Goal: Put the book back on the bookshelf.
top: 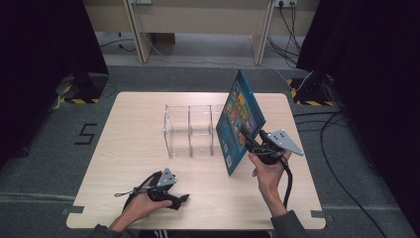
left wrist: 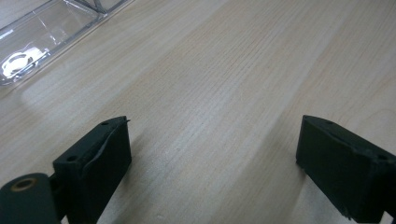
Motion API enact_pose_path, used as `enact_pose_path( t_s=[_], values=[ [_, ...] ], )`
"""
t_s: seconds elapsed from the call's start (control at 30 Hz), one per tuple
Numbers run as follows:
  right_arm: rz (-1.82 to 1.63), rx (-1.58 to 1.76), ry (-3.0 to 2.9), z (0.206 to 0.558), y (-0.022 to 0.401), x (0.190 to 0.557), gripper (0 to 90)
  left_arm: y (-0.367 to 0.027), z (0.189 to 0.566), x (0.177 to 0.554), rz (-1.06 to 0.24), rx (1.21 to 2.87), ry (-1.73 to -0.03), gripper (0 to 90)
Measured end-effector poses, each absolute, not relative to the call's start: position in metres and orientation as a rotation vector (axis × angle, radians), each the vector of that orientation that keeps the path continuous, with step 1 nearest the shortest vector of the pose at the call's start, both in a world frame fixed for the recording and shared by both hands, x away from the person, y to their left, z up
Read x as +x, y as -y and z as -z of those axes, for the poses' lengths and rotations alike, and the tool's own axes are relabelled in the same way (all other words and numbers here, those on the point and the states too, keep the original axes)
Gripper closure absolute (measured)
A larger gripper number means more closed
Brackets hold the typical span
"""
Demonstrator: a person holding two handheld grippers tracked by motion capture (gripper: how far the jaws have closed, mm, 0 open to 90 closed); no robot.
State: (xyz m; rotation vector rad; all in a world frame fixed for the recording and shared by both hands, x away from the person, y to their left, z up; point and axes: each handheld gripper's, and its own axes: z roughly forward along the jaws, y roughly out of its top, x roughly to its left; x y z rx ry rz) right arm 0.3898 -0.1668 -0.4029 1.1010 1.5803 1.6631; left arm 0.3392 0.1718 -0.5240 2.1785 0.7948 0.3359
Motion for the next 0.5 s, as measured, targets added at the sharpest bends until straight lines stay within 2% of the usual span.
enact_pose_path(
  t_s=[0.13,0.5],
  values=[
    [-1.660,1.086,-1.581,0.401,0.172,0.384,51.8,-0.172,0.524,0.339,-0.334,2.181,-0.794,9.1],
    [-1.711,1.068,-1.581,0.398,0.184,0.370,51.1,-0.172,0.524,0.339,-0.335,2.179,-0.794,9.1]
  ],
)
